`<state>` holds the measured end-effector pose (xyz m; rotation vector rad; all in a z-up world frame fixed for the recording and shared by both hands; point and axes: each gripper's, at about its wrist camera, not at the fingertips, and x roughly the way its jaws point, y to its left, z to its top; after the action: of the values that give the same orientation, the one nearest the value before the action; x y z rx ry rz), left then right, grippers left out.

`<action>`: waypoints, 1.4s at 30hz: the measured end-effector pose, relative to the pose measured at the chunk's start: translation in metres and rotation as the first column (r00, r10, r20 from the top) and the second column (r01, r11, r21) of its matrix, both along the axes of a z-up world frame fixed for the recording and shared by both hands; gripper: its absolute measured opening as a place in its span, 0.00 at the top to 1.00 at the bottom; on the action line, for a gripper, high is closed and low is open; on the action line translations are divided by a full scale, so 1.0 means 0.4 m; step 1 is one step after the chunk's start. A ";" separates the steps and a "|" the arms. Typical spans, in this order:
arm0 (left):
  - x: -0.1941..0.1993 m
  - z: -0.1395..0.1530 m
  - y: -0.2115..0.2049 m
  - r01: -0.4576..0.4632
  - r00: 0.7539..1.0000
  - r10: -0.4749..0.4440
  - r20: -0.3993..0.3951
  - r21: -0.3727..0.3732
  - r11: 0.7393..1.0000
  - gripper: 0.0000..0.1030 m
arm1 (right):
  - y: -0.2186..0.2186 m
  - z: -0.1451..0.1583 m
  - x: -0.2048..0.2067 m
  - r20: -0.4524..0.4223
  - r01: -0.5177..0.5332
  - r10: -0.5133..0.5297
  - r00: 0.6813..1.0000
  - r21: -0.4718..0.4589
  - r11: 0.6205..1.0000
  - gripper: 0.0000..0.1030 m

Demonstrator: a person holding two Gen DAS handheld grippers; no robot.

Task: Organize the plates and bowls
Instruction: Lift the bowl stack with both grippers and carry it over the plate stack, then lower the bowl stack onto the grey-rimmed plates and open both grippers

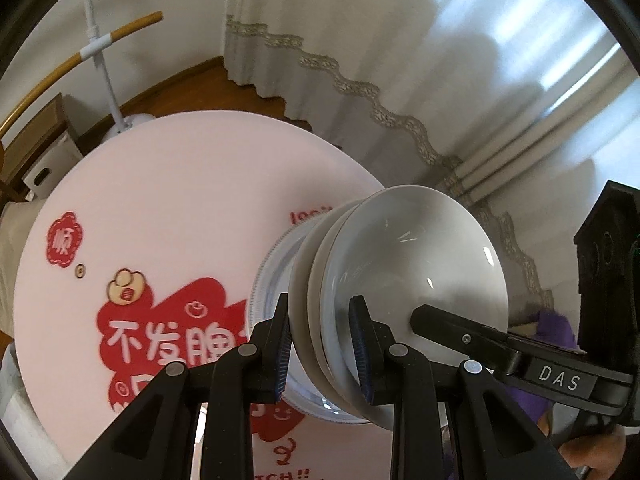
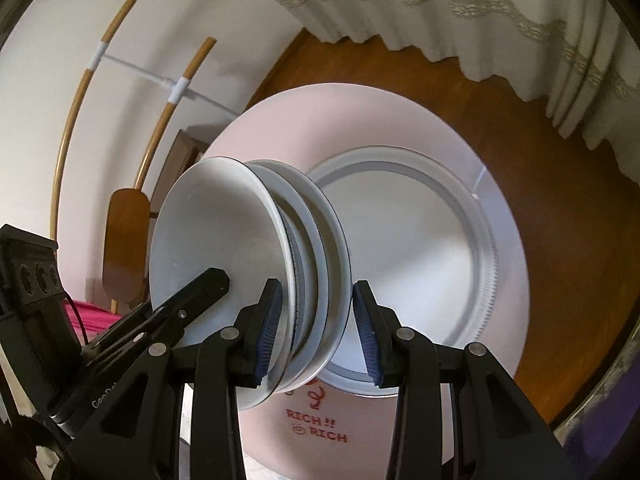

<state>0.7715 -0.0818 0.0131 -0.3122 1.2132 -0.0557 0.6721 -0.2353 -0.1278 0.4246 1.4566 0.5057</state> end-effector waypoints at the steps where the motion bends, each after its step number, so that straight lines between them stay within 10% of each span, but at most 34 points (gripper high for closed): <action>1: 0.006 -0.007 -0.007 0.006 1.000 -0.006 -0.006 0.000 1.000 0.77 | -0.008 -0.006 0.000 -0.003 0.007 -0.007 1.000 -0.002 1.000 0.64; 42: 0.064 -0.116 -0.013 0.018 0.997 -0.020 -0.075 -0.029 0.999 0.77 | -0.028 -0.064 -0.013 -0.025 0.019 -0.022 0.999 -0.099 0.995 0.64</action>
<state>0.7971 -0.0869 -0.0334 -0.3301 1.2907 -0.0786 0.6669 -0.2466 -0.1532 0.3681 1.4938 0.4108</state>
